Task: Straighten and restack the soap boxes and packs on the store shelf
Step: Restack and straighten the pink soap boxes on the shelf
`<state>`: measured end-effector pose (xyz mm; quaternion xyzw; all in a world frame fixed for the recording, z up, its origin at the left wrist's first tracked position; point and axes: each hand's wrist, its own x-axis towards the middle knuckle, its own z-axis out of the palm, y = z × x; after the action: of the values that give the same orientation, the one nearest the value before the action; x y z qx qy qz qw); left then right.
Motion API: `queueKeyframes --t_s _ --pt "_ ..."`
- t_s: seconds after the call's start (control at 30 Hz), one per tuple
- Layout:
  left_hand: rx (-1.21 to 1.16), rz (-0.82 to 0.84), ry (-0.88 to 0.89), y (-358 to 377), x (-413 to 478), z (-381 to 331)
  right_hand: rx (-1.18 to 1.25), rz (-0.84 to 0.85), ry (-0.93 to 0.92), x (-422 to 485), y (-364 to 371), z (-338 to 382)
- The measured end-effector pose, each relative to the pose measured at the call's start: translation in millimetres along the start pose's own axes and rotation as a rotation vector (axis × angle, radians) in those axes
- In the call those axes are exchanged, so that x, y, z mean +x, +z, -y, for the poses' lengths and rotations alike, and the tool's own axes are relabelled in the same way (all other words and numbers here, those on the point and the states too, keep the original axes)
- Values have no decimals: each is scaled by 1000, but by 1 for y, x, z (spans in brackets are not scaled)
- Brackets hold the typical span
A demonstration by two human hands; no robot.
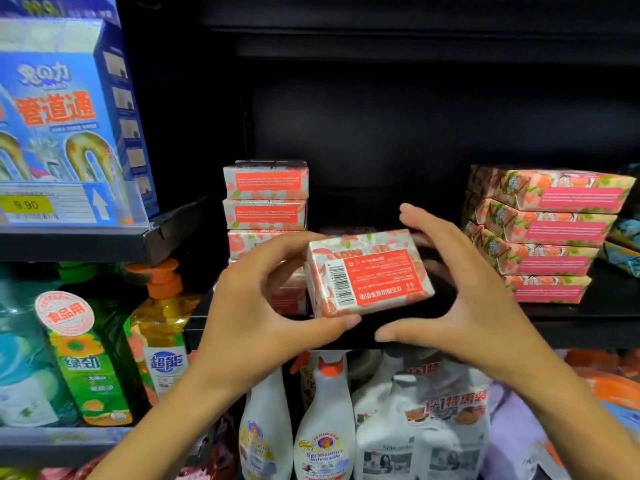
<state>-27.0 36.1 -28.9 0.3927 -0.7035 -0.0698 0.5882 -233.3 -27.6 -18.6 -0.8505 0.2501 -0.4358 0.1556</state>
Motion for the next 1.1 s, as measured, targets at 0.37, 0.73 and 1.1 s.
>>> queueKeyframes --t_s 0.37,0.73,1.1 --pt "35 53 78 -3 -1 13 170 -189 -7 8 7 12" --pt "-159 -46 -181 -26 -4 7 -115 -237 -371 8 27 4" --pt "120 -266 -307 -43 -5 38 -324 179 16 2 38 -30"
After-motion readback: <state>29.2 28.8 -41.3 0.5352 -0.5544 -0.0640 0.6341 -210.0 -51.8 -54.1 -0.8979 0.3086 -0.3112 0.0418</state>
